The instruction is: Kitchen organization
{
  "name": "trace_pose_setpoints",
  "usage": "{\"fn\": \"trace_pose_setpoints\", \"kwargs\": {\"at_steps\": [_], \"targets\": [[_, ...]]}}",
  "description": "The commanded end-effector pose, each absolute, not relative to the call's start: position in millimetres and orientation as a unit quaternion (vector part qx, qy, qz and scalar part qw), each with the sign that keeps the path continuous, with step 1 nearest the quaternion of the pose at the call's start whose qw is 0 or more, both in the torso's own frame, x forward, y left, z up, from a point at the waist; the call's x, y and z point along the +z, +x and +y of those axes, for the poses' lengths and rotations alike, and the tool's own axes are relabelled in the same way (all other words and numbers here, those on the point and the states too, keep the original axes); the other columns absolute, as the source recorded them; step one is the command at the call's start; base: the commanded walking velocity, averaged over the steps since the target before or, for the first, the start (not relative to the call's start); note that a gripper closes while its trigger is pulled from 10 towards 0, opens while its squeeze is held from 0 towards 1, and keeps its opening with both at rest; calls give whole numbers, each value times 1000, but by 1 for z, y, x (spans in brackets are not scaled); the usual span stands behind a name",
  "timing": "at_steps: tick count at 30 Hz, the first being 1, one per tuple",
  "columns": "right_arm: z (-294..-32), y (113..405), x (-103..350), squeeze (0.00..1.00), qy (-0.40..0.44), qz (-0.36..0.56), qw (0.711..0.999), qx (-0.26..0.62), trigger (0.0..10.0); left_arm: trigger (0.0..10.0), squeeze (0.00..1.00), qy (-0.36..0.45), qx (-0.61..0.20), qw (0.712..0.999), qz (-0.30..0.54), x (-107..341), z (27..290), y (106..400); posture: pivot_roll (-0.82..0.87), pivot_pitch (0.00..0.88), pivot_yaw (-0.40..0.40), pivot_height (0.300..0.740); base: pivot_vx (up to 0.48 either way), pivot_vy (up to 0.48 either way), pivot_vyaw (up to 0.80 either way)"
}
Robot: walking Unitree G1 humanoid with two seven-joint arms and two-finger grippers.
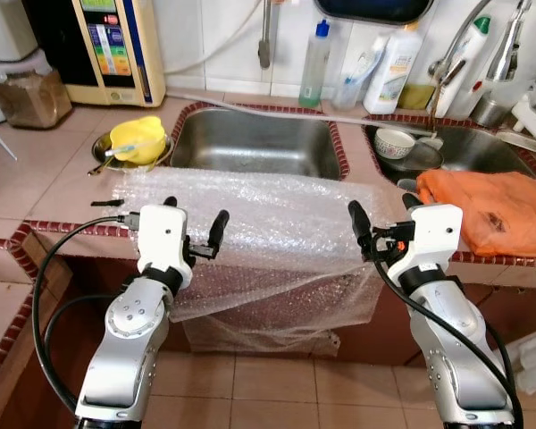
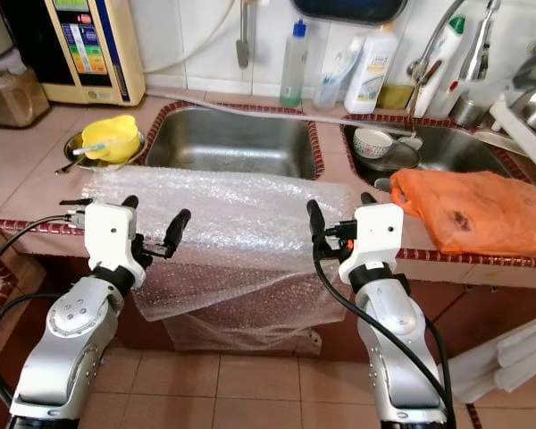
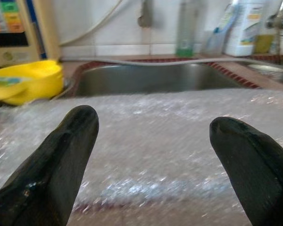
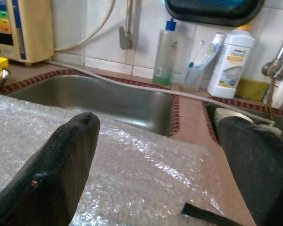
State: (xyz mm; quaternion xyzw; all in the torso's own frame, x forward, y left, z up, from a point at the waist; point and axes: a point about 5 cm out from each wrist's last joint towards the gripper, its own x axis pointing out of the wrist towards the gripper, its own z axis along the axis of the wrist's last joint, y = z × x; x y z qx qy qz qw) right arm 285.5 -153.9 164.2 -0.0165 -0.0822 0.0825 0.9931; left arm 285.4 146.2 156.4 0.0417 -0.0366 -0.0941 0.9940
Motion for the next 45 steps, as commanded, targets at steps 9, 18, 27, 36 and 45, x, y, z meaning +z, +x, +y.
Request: {"fn": "trace_pose_setpoints", "kwargs": {"at_steps": [9, 18, 27, 36, 45], "targets": [[-148, 285, 169, 0, -11, -87, 992, 96, 10000, 10000, 0, 54, -58, 996, -44, 158, 153, 286, 90, 71, -70, 740, 0, -105, 0], [-145, 285, 170, 0, 0, -89, 991, 99, 10000, 10000, 0, 67, -63, 995, -37, 158, 152, 289, 95, 73, -50, 740, 0, 0, -331], [-143, 286, 165, 0, 10, -93, 992, 83, 10000, 10000, 0, 102, -79, 991, -34, 160, 154, 290, 118, 72, -1, 740, 0, 0, 0], [-132, 289, 164, 0, 17, -94, 991, 95, 10000, 10000, 0, 121, -36, 992, -29, 161, 168, 292, 131, 76, -4, 740, 0, 0, 0], [-129, 291, 167, 0, 3, -97, 988, 116, 10000, 10000, 0, 107, -23, 994, -21, 154, 164, 286, 124, 79, -50, 740, 0, 0, 498]]}}
